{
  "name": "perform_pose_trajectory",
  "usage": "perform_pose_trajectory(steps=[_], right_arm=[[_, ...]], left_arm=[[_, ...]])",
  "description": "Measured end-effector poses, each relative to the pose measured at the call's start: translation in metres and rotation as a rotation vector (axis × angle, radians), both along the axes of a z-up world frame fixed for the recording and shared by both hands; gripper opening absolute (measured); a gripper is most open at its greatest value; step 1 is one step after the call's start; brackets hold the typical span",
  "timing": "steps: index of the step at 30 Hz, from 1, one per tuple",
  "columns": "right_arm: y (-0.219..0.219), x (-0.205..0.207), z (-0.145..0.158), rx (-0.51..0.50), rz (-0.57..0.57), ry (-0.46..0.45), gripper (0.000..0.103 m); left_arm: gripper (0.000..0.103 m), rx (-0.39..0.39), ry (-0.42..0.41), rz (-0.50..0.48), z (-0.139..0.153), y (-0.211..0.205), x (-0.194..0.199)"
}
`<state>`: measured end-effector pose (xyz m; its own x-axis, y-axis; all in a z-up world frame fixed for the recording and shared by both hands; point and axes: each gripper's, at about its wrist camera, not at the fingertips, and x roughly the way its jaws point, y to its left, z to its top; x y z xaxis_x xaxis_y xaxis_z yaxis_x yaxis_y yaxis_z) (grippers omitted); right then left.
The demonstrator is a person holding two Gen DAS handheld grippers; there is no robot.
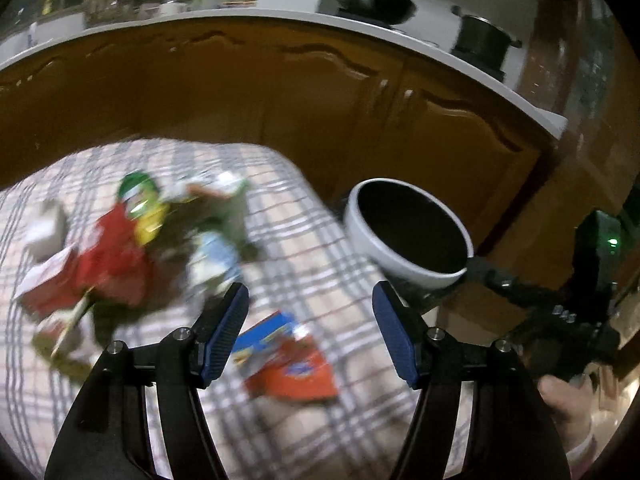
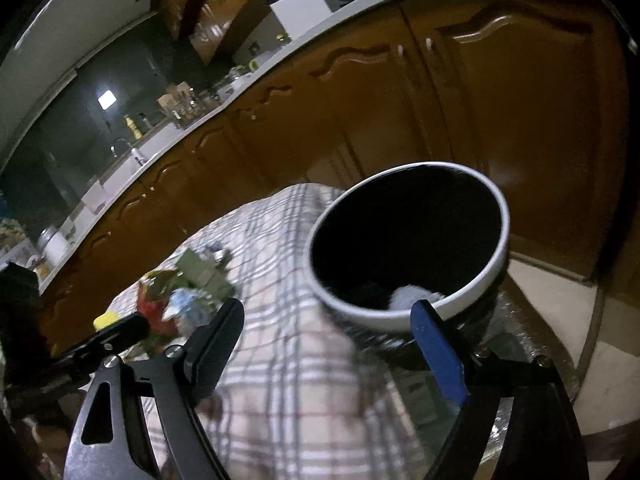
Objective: Collect trash
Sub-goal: 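Grasp the red wrapper with the left tool while the right tool grasps the orange Oreo wrapper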
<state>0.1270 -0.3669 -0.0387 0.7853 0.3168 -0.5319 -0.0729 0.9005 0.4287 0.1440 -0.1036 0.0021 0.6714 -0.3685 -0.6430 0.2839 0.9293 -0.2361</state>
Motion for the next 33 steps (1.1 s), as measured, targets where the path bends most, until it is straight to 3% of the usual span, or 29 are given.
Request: perform_pose_trajectory(steps=[13,21,26,33], right_arm=[[0.079,-0.014,-0.007,-0.021,0.132,0.021,0.087],[0.121,-0.017,-0.015,-0.06,0.207,0.038,0.087],[0.139,-0.011,-0.019,-0.082,0.232,0.049,0.087],[0.157,0.003,-0.026,-0.1,0.266,0.075,0.087]], left_arm=[[0.065,-0.036,0.019,0.161,-0.017,0.087,-0.019],[0.065,-0.031,0.031,0.218,-0.024,0.118,-0.012],[0.065,-0.005,0.016,0.209,-0.02,0.128,0.006],[0.065,0.053,0.015,0.109,-0.019,0.119,0.049]])
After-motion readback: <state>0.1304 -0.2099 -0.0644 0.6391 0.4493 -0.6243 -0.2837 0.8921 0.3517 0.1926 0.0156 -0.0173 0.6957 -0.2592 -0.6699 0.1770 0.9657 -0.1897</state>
